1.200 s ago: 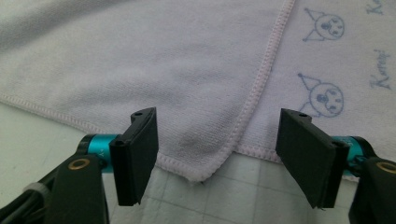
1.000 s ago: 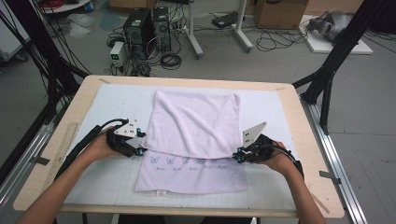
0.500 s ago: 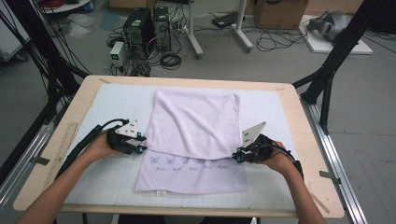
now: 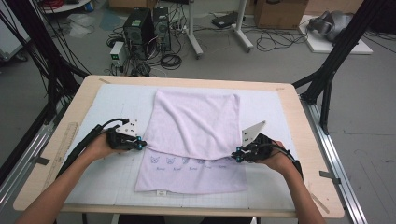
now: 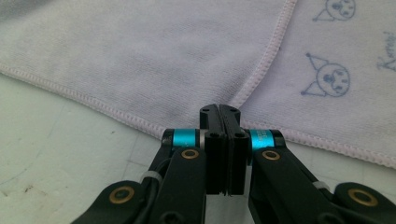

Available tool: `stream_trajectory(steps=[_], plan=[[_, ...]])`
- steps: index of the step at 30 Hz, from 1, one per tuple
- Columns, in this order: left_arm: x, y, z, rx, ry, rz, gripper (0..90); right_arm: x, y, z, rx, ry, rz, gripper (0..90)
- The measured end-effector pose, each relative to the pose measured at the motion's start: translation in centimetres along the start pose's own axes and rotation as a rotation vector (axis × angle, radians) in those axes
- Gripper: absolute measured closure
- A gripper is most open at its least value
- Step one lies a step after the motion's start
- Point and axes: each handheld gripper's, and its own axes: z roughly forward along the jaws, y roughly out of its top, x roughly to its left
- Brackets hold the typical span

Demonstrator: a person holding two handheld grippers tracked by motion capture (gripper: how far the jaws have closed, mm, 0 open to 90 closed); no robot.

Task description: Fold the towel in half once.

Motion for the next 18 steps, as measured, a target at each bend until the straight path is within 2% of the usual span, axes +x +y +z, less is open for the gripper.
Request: stream_trajectory(steps=[3,8,15,18], plan=[[0.0,0.0,-0.2,0.003,-0.012,-0.025,88.9,-0.1,0.0,-0.1,-0.007,-0.004,0.004,85.7],[-0.2,0.3,-0.7,-0.026,-0.029,-0.052,89.0,-0.2,0.0,-0.4,-0.029,-0.006,0.028,86.9],[-1.0,0.9,-1.7,-0.079,-0.048,-0.035,89.0,0.0,-0.4,-1.6,-0.067,-0.002,0.029,87.0],[-1.5,0.8,-2.1,-0.108,-0.069,-0.035,89.0,0.3,-0.5,-2.1,-0.078,0.006,0.009,87.0]])
